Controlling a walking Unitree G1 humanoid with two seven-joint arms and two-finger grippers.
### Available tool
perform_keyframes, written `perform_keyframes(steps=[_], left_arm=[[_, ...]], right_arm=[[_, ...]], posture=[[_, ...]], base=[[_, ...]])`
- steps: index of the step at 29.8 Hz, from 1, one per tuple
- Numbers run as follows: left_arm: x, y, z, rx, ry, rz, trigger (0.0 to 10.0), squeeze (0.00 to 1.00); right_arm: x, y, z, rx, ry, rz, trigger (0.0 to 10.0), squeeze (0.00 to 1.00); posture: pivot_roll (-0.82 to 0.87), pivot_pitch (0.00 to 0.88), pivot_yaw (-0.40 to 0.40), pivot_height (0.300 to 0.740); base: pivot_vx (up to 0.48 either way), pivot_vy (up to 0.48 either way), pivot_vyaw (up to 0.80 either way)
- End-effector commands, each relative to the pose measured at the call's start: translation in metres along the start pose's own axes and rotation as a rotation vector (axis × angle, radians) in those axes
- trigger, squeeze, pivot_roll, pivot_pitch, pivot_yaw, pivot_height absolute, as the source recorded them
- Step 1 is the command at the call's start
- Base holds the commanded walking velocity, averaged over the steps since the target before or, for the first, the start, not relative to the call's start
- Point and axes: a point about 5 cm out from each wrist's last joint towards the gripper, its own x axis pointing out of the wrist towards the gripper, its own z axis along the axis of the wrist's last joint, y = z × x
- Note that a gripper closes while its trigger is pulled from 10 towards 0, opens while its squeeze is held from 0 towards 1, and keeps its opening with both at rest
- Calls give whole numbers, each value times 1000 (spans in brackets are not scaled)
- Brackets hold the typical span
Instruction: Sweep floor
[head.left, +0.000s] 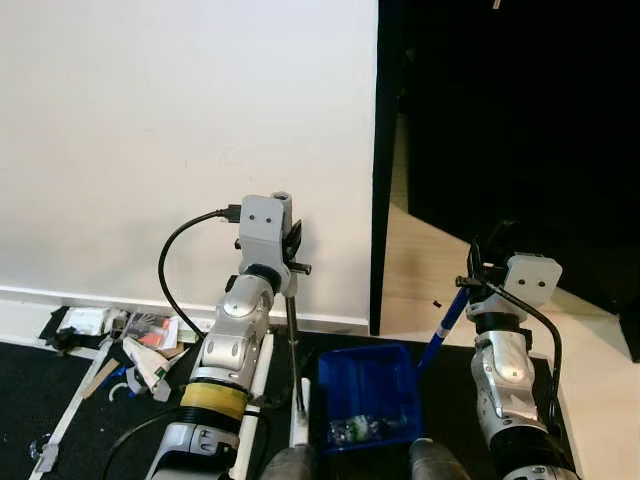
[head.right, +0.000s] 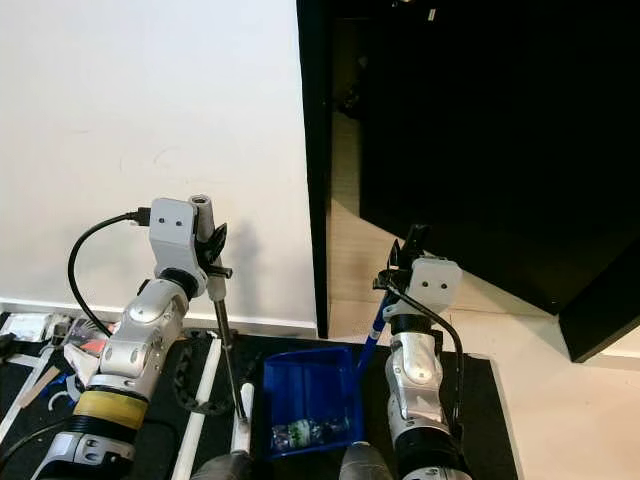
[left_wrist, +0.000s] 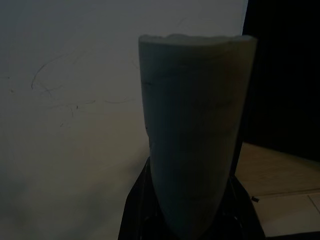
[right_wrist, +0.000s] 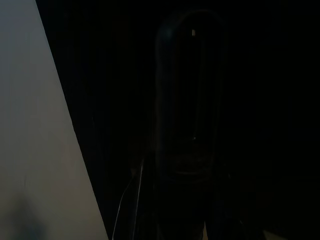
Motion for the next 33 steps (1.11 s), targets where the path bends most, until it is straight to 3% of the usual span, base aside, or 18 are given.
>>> perform_keyframes(steps=[1,13,33], left_arm=[[0,6,2,29,-13,16,10000,0],[-2,6,1,24,-17,22,10000,0],[0,5,2,31,-21,18,10000,0]], right_arm=[[3,4,5,10,-36,6,10000,0],[4,4,5,21,-33,7,10000,0],[4,5,3,29,-29,-1,10000,0]], posture=[[-18,0,86,740],[-8,0,80,740],[-5,0,85,740]], base=[[0,0,0],[0,0,0],[0,0,-649]])
